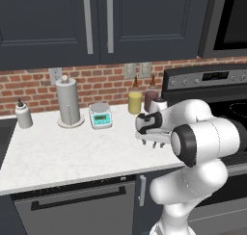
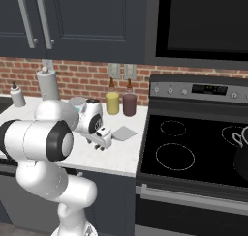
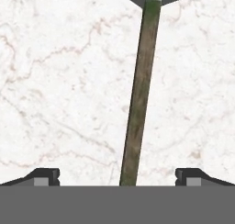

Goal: Put the lemon and lemon in the pot. Retrieve the spatula and lightly stir the vegetables in the pot.

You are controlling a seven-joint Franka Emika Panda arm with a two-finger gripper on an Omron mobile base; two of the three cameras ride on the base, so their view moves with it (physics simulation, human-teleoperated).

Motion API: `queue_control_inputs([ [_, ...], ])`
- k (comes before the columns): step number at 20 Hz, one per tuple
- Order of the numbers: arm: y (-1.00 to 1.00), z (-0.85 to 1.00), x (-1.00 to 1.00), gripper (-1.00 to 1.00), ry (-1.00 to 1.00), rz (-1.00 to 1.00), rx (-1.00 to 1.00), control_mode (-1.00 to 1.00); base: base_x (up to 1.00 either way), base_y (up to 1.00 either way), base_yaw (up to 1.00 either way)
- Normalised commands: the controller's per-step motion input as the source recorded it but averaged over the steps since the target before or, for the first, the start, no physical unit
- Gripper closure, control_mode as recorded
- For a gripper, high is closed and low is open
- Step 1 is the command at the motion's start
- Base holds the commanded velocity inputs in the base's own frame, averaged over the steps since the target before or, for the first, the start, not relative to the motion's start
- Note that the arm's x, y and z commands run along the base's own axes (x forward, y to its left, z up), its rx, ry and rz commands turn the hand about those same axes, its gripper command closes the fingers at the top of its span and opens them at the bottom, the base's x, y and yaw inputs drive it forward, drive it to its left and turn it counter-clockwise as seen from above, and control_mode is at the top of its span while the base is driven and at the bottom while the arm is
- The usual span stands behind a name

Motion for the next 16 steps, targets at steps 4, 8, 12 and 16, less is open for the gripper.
queue_control_inputs([
  [4, 0.00, -0.05, -0.12, -1.00, -0.03, 0.00, 0.00, -1.00, 0.00, 0.00, 0.00],
  [8, 0.00, -0.06, 0.00, -1.00, 0.00, 0.00, 0.00, -1.00, 0.00, 0.00, 0.00],
  [12, 0.00, -0.03, 0.16, -1.00, 0.00, 0.00, 0.02, -1.00, 0.00, 0.00, 0.00],
  [16, 0.00, -0.06, 0.16, -1.00, 0.00, 0.00, 0.02, -1.00, 0.00, 0.00, 0.00],
])
